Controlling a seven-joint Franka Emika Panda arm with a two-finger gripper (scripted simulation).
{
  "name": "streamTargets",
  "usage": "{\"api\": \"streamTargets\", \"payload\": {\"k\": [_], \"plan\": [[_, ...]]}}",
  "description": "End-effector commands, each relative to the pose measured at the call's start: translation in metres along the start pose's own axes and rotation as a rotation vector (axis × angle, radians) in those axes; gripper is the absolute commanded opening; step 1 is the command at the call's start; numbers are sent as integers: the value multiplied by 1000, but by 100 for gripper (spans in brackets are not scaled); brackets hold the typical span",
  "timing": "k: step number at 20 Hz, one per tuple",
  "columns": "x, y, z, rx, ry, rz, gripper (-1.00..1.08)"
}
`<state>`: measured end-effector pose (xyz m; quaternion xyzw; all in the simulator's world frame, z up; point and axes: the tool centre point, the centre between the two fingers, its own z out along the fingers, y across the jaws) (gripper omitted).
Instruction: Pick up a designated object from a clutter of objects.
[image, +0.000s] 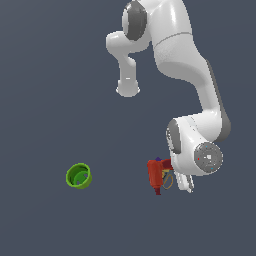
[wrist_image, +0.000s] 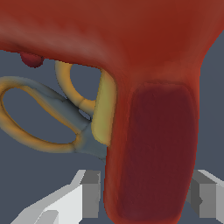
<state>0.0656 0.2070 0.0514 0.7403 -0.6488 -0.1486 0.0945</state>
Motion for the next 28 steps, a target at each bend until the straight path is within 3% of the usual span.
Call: {"api": "streamTargets", "payload": {"k": [1, 10, 28], "plan": [[-3, 7, -10, 5, -1, -1, -100], [-20, 55, -58, 5, -2, -2, -100], [-71, 196, -202, 5, 0, -1, -100]]}}
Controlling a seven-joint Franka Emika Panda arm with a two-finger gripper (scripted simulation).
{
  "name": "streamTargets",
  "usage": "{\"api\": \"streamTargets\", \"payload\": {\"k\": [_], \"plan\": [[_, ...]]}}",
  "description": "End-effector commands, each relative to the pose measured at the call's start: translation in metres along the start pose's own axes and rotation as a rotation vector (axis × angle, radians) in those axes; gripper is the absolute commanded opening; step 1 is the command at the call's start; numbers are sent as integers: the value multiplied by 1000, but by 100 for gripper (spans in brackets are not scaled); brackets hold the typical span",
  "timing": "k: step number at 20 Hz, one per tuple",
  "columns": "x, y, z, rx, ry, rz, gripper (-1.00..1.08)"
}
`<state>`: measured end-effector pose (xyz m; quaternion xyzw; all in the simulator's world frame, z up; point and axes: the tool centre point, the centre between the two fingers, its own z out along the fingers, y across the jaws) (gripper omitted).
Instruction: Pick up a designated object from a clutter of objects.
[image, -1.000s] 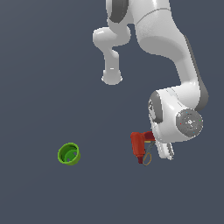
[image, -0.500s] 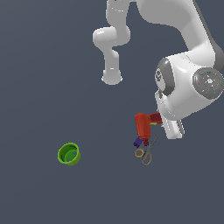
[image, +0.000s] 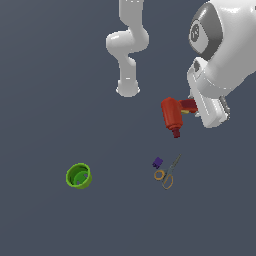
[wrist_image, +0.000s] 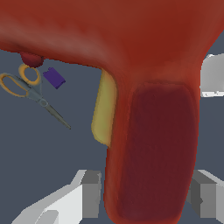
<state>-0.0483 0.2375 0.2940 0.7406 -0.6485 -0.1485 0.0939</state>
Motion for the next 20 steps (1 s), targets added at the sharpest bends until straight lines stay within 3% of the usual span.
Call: {"api": "streamTargets", "payload": {"k": [1, 11, 20], "plan": [[-8, 21, -23, 4, 0, 0, -100], [-32, 81, -90, 4, 1, 0, -100], [-41, 98, -110, 4, 1, 0, -100]]}}
